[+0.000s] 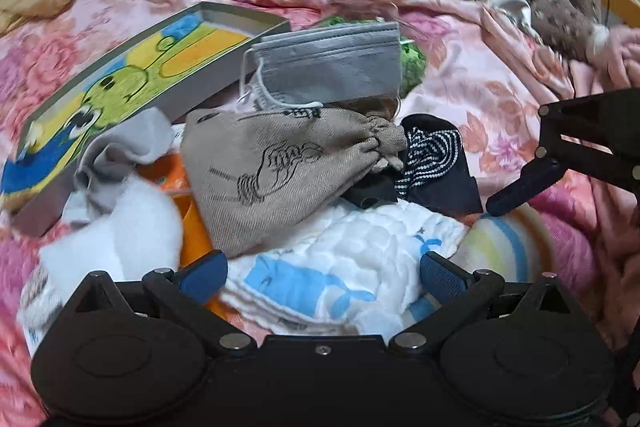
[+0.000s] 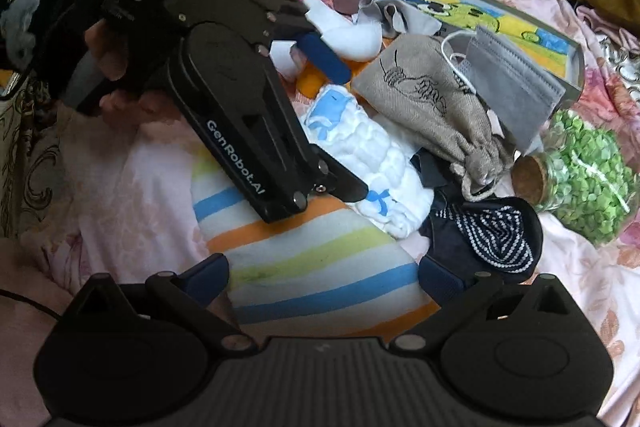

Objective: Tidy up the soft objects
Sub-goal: 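Grasp the white-blue muslin cloth with the left gripper while the right gripper grasps the striped sock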

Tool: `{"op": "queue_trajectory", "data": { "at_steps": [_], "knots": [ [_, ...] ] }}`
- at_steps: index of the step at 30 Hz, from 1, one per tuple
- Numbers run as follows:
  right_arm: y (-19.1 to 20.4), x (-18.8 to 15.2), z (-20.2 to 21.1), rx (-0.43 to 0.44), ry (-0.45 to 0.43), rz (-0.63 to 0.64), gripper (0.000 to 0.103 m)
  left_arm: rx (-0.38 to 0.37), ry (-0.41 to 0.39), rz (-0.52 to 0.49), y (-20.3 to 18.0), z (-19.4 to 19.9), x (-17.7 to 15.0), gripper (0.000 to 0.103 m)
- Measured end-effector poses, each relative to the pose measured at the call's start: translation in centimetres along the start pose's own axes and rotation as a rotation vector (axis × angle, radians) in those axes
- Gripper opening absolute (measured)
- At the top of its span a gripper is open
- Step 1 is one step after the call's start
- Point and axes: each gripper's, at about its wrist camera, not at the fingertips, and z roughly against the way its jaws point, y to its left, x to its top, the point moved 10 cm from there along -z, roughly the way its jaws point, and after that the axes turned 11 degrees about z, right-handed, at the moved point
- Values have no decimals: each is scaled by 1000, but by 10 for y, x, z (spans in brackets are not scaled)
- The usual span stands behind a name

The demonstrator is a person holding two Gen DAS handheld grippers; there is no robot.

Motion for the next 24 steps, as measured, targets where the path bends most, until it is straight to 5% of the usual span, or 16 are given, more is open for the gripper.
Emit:
{"op": "queue_trajectory", "data": {
  "at_steps": [6,11,24],
  "knots": [
    [-1,-1,-9,24,9,-14,103,-7,62,-94,-5,-16,3,102],
    [1,-4,-9,28,10,5,103,-34,134,-60,-2,-26,-1,102],
    [4,-10,-8,-26,56,27,78,18,234,-39,1,-30,-9,95]
  ]
}}
